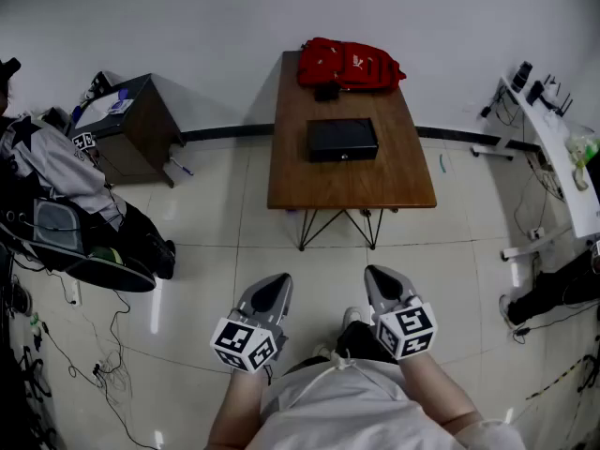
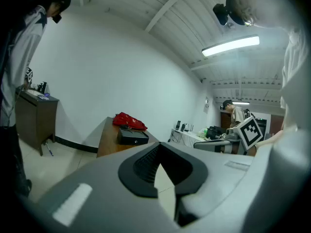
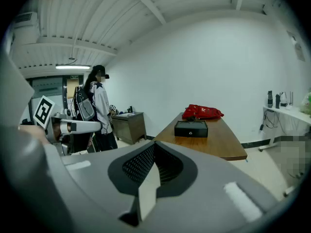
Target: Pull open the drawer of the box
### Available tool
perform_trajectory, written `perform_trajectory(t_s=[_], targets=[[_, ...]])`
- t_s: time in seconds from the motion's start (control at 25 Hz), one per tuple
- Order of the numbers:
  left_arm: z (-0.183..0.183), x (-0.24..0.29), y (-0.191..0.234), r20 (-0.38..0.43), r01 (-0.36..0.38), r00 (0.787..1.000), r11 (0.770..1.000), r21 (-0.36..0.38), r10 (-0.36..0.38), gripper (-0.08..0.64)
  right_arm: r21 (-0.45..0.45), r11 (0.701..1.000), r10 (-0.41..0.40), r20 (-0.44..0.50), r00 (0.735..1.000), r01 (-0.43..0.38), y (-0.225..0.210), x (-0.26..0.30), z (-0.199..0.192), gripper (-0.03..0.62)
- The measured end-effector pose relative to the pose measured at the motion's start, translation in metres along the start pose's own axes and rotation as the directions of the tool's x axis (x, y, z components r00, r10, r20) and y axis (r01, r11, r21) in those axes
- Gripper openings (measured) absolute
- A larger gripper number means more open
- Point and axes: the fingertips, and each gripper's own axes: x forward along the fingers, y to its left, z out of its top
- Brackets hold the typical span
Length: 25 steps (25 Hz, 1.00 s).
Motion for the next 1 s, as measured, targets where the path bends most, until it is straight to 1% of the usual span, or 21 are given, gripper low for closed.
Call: perform_trajectory(t_s=[0.16,0.32,0.52,0.72,0.88,1.0], targets=[[0.0,0.018,0.014,-0.008,-0.003,1.0,1.0,0.004,0.003,0.006,0.014,1.0,0.008,0.003,1.0,-0.008,-0.01,0.022,0.0,0.003],[0.003,0.047,0.028,-0.024,-0.007,1.0,1.0,0.007,0.007,0.006,0.03,0.999,0.024,-0.009,1.0,-0.024,-0.03,0.054,0.004,0.003],[0.017,0.096,0.057,-0.043,-0.021,0.999,0.999,0.026,0.022,0.006,0.042,0.998,0.048,-0.002,0.999,-0.048,-0.063,0.106,0.025,0.003],[0.04,0.167,0.091,-0.047,-0.032,0.998,0.999,0.024,0.033,0.006,0.043,0.997,0.058,-0.014,0.998,-0.057,-0.113,0.162,0.053,0.003],[0.06,0.228,0.105,-0.048,-0.018,0.999,0.999,0.03,0.019,0.006,0.047,0.998,0.043,-0.004,0.999,-0.043,-0.165,0.198,0.083,0.003],[0.067,0.264,0.12,-0.053,-0.017,0.998,0.999,0.036,0.019,0.006,0.039,0.998,0.04,-0.003,0.999,-0.04,-0.191,0.224,0.098,0.003]])
